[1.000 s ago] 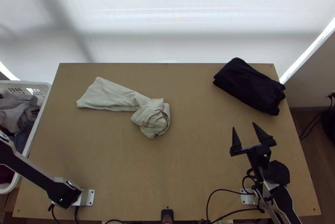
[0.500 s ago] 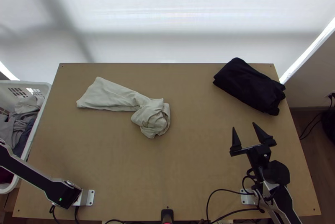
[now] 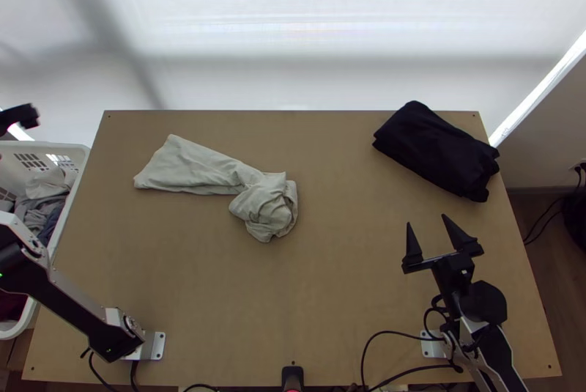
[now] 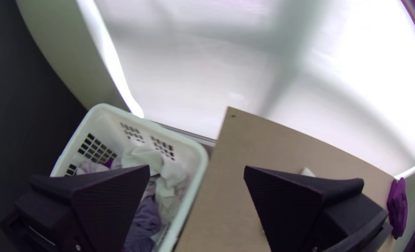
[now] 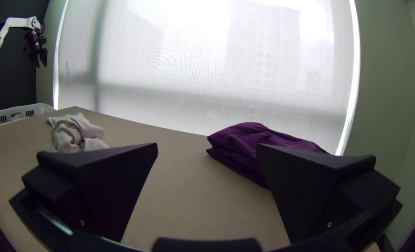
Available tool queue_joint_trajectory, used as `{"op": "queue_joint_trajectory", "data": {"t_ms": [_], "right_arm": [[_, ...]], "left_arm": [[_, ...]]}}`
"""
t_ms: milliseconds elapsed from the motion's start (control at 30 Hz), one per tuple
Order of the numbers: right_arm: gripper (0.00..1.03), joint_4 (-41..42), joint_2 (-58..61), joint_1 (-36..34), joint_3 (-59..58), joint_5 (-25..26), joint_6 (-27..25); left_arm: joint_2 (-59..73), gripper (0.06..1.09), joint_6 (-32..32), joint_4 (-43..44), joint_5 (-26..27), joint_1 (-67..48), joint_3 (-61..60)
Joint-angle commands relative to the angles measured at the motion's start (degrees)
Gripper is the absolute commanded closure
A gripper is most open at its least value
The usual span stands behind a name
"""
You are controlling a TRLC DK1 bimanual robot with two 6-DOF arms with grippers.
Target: Fold the t-shirt
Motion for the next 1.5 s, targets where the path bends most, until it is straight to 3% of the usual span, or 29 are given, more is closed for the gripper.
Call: {"op": "queue_joint_trajectory", "data": {"t_ms": [0, 267, 567, 833, 1000, 1167, 1467], "right_arm": [[0.03, -0.61, -0.21, 0.16, -0.6, 0.11, -1.05], [0.03, -0.61, -0.12, 0.16, -0.6, 0.11, -1.05], [0.03, -0.61, -0.21, 0.16, -0.6, 0.11, -1.05], [0.03, -0.7, -0.21, 0.86, -0.6, -0.06, -0.87], [0.03, -1.05, 1.29, -2.48, -0.51, -0.06, -2.63], [0.03, -1.14, 7.61, -3.27, -0.51, -0.15, -2.98], [0.03, -2.2, 8.84, -0.63, 5.46, -2.26, -10.1]], "left_arm": [[-6.68, 0.1, -6.77, -2.25, -1.84, -8.31, -4.93], [-17.49, 0.1, -18.37, -2.69, -12.39, -31.87, -17.85], [-24.26, 0.1, -21.27, -6.73, -12.65, -46.46, -25.76], [-22.24, 0.1, -23.82, -6.82, -9.93, -44.96, -30.94], [-17.05, 0.1, -23.38, -5.41, -6.59, -40.92, -32.09], [-13.01, 0.1, -23.2, 1.09, -6.59, -37.58, -32.7], [-8.17, 0.1, -21.09, 11.81, -6.68, -31.87, -32.44]]}}
